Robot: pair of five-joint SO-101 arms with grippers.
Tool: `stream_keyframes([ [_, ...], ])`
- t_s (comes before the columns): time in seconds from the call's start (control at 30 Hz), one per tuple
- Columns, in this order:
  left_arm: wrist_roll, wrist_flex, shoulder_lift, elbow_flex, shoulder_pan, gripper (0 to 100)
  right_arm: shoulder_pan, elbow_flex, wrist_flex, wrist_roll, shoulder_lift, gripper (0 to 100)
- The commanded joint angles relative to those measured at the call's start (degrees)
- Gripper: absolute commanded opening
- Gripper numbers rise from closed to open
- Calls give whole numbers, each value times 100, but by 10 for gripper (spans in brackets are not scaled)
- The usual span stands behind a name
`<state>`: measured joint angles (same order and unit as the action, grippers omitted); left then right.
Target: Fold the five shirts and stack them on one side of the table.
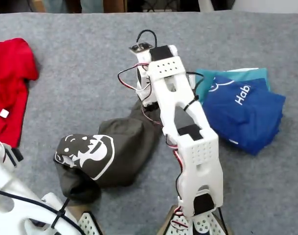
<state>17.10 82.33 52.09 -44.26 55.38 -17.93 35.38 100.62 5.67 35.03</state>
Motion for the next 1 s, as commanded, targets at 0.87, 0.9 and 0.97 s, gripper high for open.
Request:
stream_keyframes([
  [0.87, -1662, -360, 97, 286, -2870, 220, -1073, -6853, -2892, 1415, -7688, 16],
  [0.9, -1662, -352, 97, 347, -2870, 220, -1073, -6862, -2945, 1459, -7873, 16],
  [0.97, -1565, -316, 97, 497, -2835, 220, -1081, -6879, -2945, 1635, -8154, 18],
])
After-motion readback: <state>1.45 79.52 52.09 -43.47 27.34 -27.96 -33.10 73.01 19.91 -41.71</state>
